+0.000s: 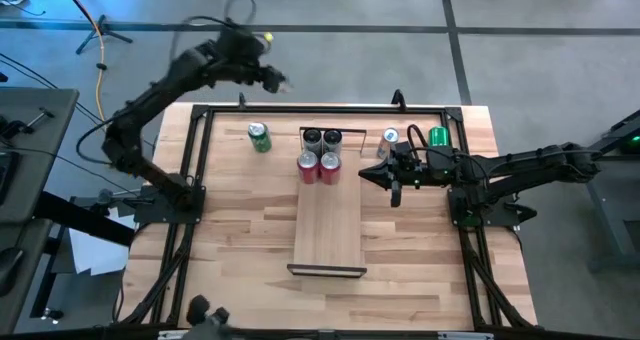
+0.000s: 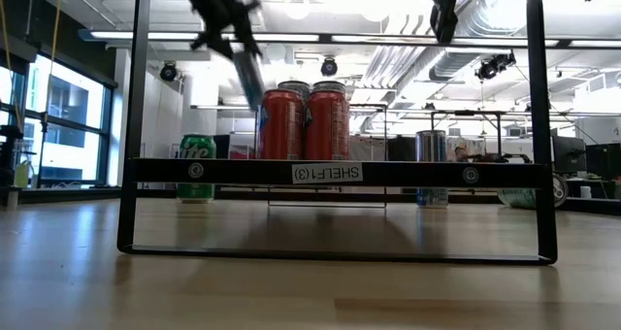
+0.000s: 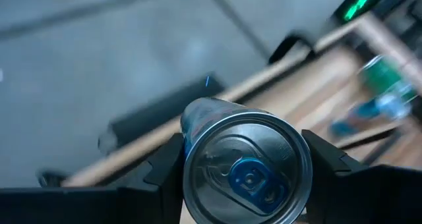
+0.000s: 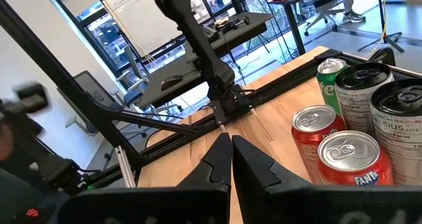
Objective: Place canned beverage on shelf
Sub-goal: Put the left blue soda can on the shelf
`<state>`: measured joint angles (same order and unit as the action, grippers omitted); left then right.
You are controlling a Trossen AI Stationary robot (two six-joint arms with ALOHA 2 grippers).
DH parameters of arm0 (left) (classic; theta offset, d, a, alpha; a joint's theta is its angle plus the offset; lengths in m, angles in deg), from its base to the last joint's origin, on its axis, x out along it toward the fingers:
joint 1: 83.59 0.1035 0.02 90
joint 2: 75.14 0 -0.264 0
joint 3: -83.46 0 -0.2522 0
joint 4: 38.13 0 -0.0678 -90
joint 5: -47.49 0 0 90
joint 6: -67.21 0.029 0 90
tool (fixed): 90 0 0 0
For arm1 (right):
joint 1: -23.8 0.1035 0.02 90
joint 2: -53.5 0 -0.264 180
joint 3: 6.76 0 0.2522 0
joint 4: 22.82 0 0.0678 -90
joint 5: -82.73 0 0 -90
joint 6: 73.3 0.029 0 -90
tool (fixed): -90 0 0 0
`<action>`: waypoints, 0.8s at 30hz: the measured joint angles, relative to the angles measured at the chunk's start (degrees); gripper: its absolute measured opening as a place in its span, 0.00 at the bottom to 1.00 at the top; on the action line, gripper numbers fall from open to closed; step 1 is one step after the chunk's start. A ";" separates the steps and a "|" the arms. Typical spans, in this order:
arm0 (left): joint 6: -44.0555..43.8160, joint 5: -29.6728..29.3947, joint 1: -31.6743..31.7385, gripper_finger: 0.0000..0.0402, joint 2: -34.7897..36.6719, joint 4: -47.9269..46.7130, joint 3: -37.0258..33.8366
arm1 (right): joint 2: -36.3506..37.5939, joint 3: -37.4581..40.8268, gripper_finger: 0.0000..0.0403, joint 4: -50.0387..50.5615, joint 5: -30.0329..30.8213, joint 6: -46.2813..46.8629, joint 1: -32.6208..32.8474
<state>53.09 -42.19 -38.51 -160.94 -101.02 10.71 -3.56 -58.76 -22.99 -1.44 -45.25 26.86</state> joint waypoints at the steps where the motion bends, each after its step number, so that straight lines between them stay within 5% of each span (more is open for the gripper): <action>1: 0.39 -0.10 -0.39 0.43 1.16 0.19 1.14 | 0.00 0.00 0.00 0.06 -0.01 0.01 0.01; 13: 1.37 0.19 -5.86 0.43 13.07 3.46 1.25 | 0.00 0.00 0.00 0.84 0.00 3.93 -0.01; 24: -5.99 2.33 -30.14 0.44 26.98 17.29 -17.16 | 0.02 0.00 0.00 -3.23 0.00 0.90 -0.03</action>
<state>47.10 -39.85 -68.65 -133.96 -83.73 -6.45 -3.54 -58.76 -26.22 -1.44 -44.35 26.82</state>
